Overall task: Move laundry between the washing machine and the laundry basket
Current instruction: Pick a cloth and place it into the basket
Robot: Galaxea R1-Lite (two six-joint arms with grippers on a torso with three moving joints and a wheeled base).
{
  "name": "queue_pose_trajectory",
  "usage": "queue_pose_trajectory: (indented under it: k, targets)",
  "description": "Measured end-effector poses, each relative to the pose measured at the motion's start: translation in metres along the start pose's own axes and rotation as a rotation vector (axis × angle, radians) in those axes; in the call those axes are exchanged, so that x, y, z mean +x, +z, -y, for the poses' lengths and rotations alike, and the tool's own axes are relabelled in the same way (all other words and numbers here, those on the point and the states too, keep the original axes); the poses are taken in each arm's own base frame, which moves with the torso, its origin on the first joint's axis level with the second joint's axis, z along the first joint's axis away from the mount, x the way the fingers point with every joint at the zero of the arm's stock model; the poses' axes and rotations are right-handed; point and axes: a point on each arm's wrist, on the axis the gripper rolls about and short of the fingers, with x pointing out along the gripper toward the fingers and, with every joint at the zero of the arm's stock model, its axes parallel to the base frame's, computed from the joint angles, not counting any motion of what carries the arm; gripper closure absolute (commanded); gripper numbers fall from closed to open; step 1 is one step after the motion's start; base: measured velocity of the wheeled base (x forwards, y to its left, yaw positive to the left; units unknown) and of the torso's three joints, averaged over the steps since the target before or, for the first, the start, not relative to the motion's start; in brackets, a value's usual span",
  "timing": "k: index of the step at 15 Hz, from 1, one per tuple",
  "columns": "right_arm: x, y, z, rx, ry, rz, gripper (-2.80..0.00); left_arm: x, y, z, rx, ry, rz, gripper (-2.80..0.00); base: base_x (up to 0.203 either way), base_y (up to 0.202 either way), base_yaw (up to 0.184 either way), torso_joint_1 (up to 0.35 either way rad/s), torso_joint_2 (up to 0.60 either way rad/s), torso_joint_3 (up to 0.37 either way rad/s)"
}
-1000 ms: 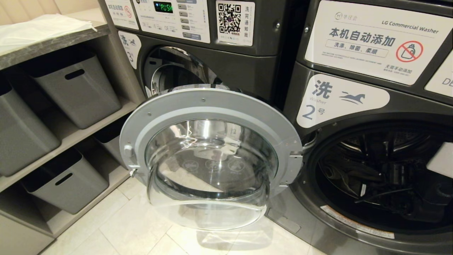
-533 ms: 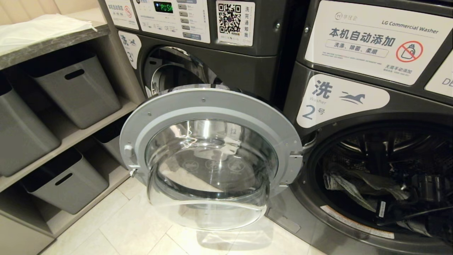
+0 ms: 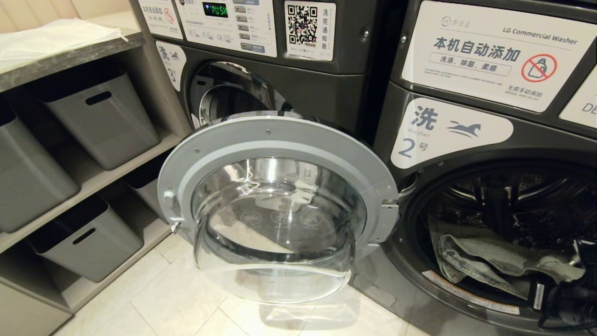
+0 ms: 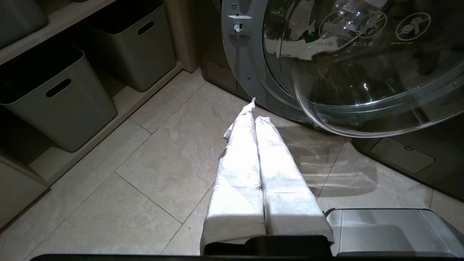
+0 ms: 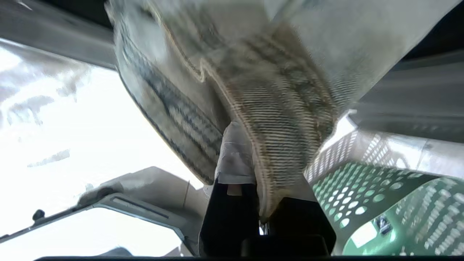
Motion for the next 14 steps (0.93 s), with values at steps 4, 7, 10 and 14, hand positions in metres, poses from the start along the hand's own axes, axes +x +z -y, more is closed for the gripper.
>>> queue_pose_trajectory:
  k: [4,7,10,14]
  targets:
    - [-0.049,-0.005,0.003,-0.055,0.092,0.139,0.00,0.000,0.000,0.000,0.000,0.000,0.000,0.00,0.000,0.000,0.000,0.000,0.00,0.000]
    - [-0.077,-0.027,0.007,-0.085,0.131,0.161,0.00,0.000,0.000,0.000,0.000,0.000,0.000,0.00,0.000,0.000,0.000,0.000,0.00,0.000]
    - [-0.101,-0.036,0.010,-0.098,0.134,0.249,0.00,0.000,0.000,0.000,0.000,0.000,0.000,0.00,0.000,0.000,0.000,0.000,0.00,0.000]
    - [-0.129,-0.021,0.023,-0.051,-0.066,0.468,0.00,0.000,0.000,0.000,0.000,0.000,0.000,0.00,0.000,0.000,0.000,0.000,0.00,0.000]
